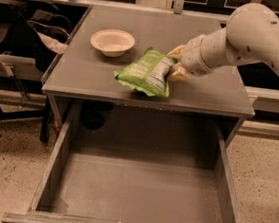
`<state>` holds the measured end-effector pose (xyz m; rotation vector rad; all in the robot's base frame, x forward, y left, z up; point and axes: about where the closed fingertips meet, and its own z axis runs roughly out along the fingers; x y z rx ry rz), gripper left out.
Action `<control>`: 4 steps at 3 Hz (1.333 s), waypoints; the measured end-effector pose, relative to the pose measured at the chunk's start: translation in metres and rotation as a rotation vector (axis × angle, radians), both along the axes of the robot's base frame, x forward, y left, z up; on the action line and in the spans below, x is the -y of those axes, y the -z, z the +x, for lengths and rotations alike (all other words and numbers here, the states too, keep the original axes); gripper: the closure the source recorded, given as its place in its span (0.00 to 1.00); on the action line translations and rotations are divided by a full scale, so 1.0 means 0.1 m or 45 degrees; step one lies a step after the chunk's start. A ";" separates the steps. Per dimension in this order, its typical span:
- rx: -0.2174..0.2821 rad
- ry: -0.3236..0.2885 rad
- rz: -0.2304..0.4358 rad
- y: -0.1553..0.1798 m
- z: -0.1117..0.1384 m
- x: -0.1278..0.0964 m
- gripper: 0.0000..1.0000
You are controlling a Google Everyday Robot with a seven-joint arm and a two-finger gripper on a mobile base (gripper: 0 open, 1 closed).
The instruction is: Pick green rice chip bag from top drawer and place on counter
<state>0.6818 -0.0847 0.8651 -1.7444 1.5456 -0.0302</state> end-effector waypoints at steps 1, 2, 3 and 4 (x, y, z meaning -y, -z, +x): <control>0.000 0.005 -0.001 0.01 0.01 0.00 0.84; 0.000 0.000 -0.003 0.02 -0.01 -0.02 0.61; 0.015 0.005 0.003 -0.03 -0.04 -0.01 0.38; 0.015 0.005 0.003 -0.03 -0.04 -0.01 0.07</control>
Offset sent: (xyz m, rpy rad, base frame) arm -0.0054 0.0007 -0.0009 -0.0047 -0.0050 0.0010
